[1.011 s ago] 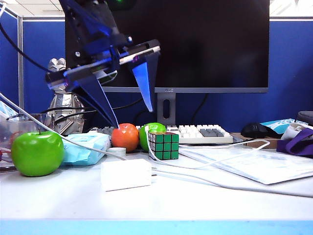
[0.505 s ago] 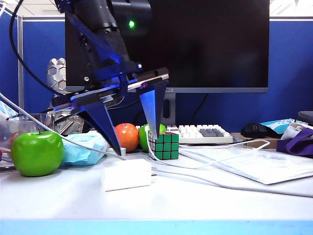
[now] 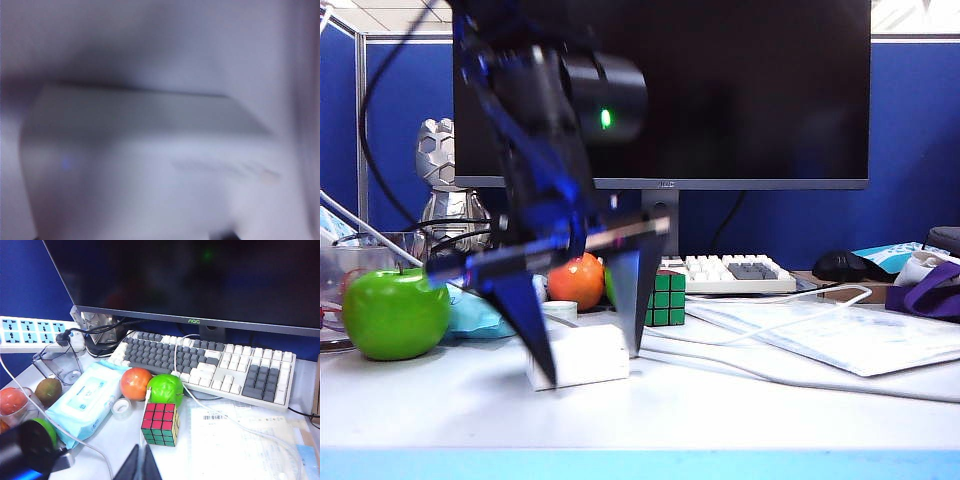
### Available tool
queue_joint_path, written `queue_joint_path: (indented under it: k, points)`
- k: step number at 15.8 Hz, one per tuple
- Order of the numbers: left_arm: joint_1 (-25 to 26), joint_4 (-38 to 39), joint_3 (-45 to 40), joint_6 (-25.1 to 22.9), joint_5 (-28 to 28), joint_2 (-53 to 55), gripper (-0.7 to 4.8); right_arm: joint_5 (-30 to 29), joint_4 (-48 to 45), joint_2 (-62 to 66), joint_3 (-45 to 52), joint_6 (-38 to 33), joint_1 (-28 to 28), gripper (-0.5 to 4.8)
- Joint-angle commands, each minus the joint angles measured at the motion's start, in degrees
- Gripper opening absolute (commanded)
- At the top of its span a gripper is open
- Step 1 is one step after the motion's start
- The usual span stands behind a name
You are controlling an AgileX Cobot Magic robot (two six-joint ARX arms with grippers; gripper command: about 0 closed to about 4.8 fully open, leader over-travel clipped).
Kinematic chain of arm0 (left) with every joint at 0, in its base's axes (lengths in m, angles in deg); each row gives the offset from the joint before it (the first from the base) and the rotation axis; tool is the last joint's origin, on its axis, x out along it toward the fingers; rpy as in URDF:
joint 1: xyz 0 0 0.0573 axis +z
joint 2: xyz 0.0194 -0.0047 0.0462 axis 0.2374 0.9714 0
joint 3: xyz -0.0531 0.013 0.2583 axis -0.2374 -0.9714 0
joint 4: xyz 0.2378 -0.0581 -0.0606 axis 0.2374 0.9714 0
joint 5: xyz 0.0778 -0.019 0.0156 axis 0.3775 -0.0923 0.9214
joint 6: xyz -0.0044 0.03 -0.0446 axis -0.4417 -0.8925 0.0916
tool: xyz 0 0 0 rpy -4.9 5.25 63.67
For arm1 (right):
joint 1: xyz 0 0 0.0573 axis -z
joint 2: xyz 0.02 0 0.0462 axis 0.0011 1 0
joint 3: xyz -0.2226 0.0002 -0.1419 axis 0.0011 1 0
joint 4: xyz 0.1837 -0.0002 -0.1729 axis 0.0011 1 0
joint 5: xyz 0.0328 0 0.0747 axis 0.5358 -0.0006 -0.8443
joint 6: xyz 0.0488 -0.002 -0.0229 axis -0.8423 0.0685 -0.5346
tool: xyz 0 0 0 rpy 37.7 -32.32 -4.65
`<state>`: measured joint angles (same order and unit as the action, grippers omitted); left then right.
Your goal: Pick up the Type-C charging cable and the charging base, insert one end of the Type-C charger into the corresponding slot on the base, and finally place the plugged-in charger back on the table.
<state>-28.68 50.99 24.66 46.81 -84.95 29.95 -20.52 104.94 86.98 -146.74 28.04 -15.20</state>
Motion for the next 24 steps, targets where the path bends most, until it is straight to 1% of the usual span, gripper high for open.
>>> queue_joint_path:
  k: [1,3,5,8,11,12,13,14,15,16,17,19,20,21,24]
  points:
    - [0.1,0.2,0.1,0.2,5.5,0.3,3.36,-0.2,-0.5,-0.2,-0.3,0.1,0.0,-0.06]
    - [1.5,0.0,0.1,0.4,6.5,0.3,3.36,-0.3,0.0,-0.2,-0.3,0.1,0.0,-0.06]
    - [2.8,-0.1,0.1,-0.3,8.8,0.3,3.35,-0.3,0.4,-0.2,-0.3,0.1,0.0,-0.06]
    - [4.1,0.0,0.1,-8.0,12.9,0.3,3.35,-0.2,1.1,-0.2,-0.3,0.1,0.0,-0.06]
    - [4.3,0.0,0.1,-19.3,19.0,0.3,3.35,-0.2,1.0,-0.2,-0.3,0.1,0.0,-0.06]
    - [4.3,0.0,0.1,-22.6,20.3,0.3,3.35,-0.2,1.0,-0.2,-0.3,0.1,0.0,-0.06]
    - [4.3,0.0,0.1,-25.0,21.5,0.3,3.35,-0.2,1.0,-0.2,-0.3,0.1,0.0,-0.06]
    - [4.2,0.0,0.2,-29.1,23.7,0.3,3.35,-0.2,1.0,-0.2,-0.3,0.1,0.0,-0.06]
    - [4.2,-0.1,0.2,-32.0,25.2,0.3,3.35,-0.2,1.0,-0.2,-0.3,0.1,0.0,-0.06]
    - [4.2,-0.3,0.2,-36.7,27.4,0.3,3.35,-0.2,1.0,-0.2,-0.3,0.1,0.0,-0.06]
    - [4.2,-1.1,0.2,-41.2,28.3,0.3,3.35,-0.2,1.0,-0.2,-0.3,0.1,0.0,-0.06]
    - [4.2,-4.2,0.2,-52.4,28.3,0.3,3.36,-0.2,1.0,-0.2,-0.3,0.1,0.0,-0.06]
    - [4.2,-5.1,0.2,-55.5,28.3,0.3,3.36,-0.2,1.0,-0.2,-0.3,0.1,0.0,-0.06]
    - [4.2,-5.3,0.3,-56.4,28.3,0.3,3.36,-0.2,1.0,-0.2,-0.3,0.1,0.0,-0.06]
    - [4.1,-2.3,0.7,-53.6,28.2,-0.7,3.35,-0.2,1.0,-0.2,-0.3,0.1,0.0,-0.06]
